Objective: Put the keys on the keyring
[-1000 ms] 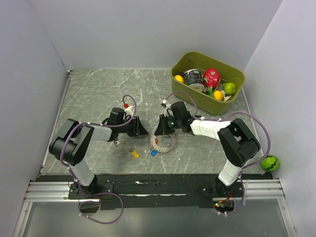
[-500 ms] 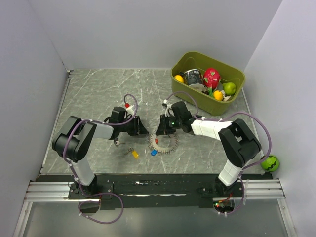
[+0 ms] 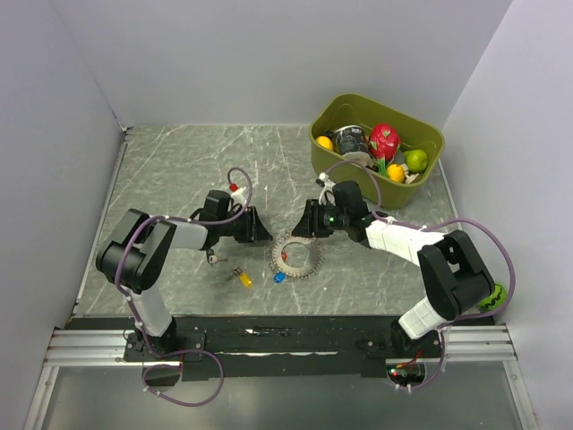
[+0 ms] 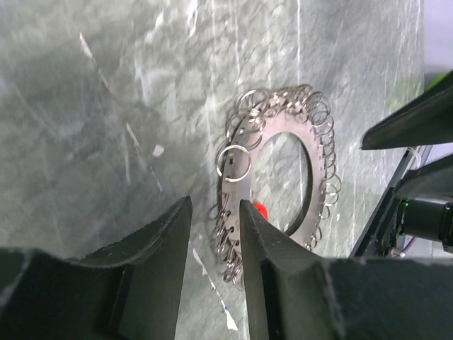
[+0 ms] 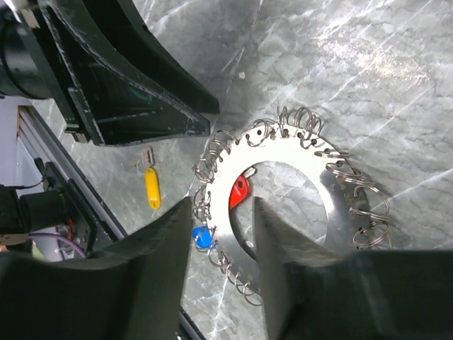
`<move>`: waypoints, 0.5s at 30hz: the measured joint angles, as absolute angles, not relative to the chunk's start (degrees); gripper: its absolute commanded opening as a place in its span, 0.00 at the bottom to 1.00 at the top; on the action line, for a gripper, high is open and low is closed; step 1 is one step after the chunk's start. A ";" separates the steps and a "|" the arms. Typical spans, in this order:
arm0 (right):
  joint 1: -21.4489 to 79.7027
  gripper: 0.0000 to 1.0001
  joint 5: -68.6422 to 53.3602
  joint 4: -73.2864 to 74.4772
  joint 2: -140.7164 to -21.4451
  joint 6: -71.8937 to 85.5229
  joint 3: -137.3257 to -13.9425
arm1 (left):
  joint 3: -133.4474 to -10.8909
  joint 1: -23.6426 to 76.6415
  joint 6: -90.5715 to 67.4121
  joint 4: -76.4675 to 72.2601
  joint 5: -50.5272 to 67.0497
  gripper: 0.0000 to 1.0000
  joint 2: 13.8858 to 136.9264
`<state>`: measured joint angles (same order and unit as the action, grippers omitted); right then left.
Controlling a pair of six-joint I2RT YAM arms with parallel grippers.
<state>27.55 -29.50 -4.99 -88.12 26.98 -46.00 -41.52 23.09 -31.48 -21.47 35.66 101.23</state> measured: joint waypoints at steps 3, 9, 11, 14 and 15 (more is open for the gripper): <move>27.55 0.55 -29.12 -4.69 -88.20 26.70 -46.00 | -42.81 23.09 -30.68 -20.88 35.57 0.41 101.23; 28.42 0.55 -26.09 -2.11 -89.93 25.98 -47.35 | -44.97 23.11 -30.39 -19.62 35.03 0.41 101.30; 29.52 0.52 -24.29 -0.10 -91.74 25.85 -49.67 | -45.71 23.11 -30.13 -19.11 34.96 0.41 101.73; 30.89 0.46 -22.44 1.54 -95.24 25.93 -53.21 | -47.03 23.11 -29.61 -18.44 34.94 0.41 102.89; 31.22 0.44 -22.04 1.93 -96.25 25.96 -54.04 | -47.66 23.11 -29.54 -18.26 34.98 0.41 103.55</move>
<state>31.22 -22.04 1.93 -96.25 25.96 -54.04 -47.66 23.11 -29.54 -18.26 34.98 103.55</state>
